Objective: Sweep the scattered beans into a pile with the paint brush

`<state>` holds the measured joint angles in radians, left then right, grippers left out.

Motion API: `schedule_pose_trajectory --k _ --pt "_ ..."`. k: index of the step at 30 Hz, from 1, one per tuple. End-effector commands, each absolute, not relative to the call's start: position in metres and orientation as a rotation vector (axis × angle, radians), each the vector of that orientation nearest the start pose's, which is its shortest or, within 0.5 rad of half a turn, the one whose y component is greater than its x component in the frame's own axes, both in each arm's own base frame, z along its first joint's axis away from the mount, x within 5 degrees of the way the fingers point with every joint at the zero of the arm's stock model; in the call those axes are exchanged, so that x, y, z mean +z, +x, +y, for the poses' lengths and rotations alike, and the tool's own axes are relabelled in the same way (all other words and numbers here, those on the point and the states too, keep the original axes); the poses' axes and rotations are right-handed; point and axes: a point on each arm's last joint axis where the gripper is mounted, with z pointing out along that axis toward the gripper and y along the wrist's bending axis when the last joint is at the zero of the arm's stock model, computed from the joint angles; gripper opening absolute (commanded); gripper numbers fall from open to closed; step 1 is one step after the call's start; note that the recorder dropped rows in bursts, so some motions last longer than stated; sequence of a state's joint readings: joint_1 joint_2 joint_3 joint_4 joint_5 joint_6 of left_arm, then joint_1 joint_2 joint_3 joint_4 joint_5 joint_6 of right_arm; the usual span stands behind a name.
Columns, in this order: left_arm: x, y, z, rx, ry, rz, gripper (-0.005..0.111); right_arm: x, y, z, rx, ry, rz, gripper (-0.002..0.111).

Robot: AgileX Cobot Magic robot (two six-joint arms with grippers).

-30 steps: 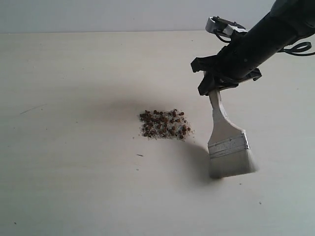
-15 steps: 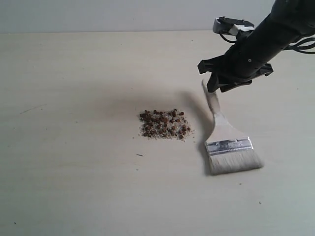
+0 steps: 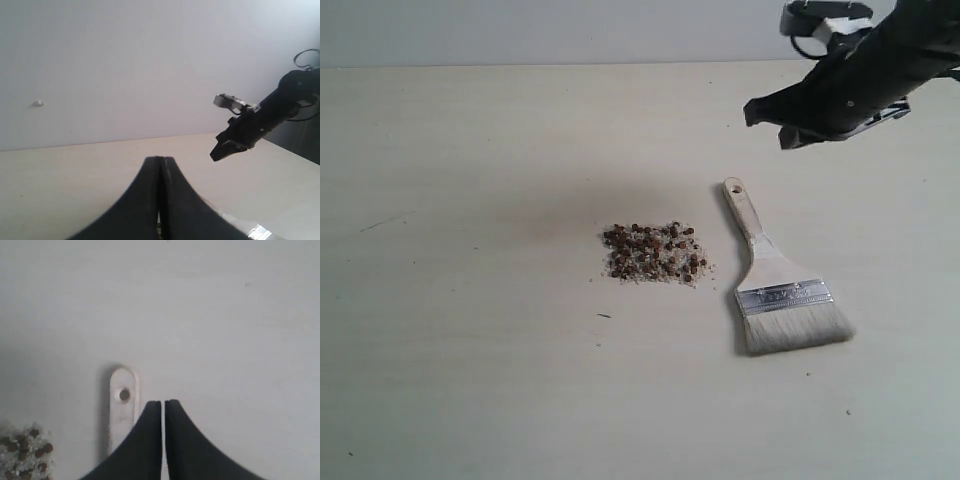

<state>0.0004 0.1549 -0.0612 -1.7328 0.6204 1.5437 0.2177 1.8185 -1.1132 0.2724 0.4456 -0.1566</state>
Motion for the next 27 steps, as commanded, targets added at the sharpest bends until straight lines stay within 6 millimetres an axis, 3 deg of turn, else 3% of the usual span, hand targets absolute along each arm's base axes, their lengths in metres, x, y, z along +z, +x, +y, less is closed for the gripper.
schedule_pose_trajectory --k 1,7,16,22,27 --pt "0.232 0.051 -0.052 -0.638 0.324 1.470 0.000 0.218 0.325 0.075 0.236 -0.095 2.321 0.000" --pt "0.232 0.051 -0.052 -0.638 0.324 1.470 0.000 0.240 0.248 0.051 0.200 -0.022 2.049 0.000" --pt "0.232 0.051 -0.052 -0.638 0.324 1.470 0.000 0.233 0.148 0.029 0.221 -0.017 1.898 0.000" --pt "0.232 0.051 -0.052 -0.638 0.324 1.470 0.000 0.224 0.104 0.019 0.261 -0.001 1.757 0.000" --pt "0.232 0.051 -0.052 -0.638 0.324 1.470 0.000 0.211 0.081 0.015 0.270 -0.009 1.659 0.000"
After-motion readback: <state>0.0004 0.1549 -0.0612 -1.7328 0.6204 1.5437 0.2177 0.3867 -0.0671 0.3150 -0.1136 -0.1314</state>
